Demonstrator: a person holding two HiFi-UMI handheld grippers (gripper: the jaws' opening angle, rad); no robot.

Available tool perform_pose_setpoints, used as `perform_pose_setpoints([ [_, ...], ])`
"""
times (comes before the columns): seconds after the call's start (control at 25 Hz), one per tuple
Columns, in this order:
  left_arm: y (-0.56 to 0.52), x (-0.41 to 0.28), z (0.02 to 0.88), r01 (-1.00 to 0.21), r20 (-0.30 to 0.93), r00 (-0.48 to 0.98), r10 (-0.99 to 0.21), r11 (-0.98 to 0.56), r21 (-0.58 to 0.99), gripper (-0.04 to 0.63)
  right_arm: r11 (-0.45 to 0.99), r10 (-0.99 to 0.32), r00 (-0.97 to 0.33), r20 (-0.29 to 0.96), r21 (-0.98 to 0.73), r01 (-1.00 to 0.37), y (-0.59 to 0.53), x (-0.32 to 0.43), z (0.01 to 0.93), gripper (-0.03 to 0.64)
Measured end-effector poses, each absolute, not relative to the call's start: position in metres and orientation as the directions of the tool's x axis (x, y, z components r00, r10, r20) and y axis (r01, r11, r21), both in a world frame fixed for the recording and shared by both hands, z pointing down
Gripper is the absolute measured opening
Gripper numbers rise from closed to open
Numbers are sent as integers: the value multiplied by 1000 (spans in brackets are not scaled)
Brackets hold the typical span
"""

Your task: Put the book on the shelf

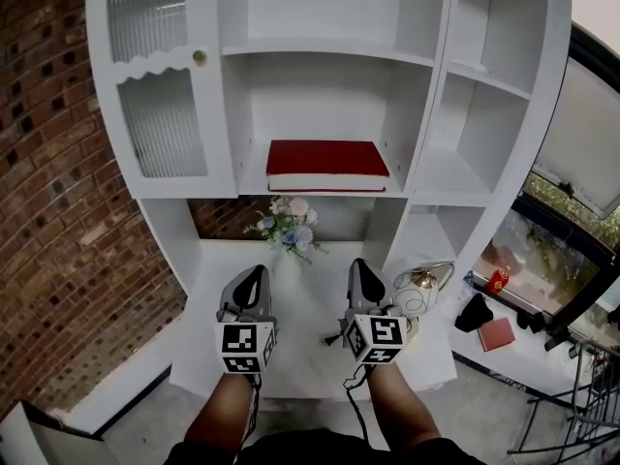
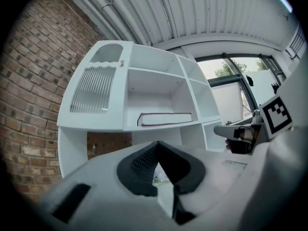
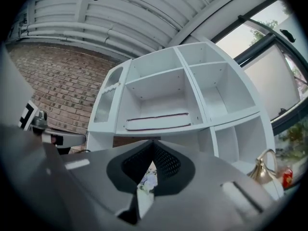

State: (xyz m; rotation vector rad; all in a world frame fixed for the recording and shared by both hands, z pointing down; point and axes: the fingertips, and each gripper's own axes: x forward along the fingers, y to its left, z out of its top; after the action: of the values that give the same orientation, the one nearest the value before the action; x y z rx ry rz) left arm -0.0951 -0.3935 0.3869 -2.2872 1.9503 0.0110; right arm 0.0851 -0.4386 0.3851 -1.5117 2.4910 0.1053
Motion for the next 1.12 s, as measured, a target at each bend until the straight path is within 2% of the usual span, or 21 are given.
perform_pose_setpoints([
  [0.36, -380, -93, 450, -978, 25, 204, -979, -204, -30, -2, 472, -874, -462, -152, -42, -880, -416, 73, 433, 11],
  [1.12, -376, -86, 448, -969, 24, 245, -969, -245, 6, -2, 442, -893, -435, -114, -48, -896, -414, 81, 441, 11],
])
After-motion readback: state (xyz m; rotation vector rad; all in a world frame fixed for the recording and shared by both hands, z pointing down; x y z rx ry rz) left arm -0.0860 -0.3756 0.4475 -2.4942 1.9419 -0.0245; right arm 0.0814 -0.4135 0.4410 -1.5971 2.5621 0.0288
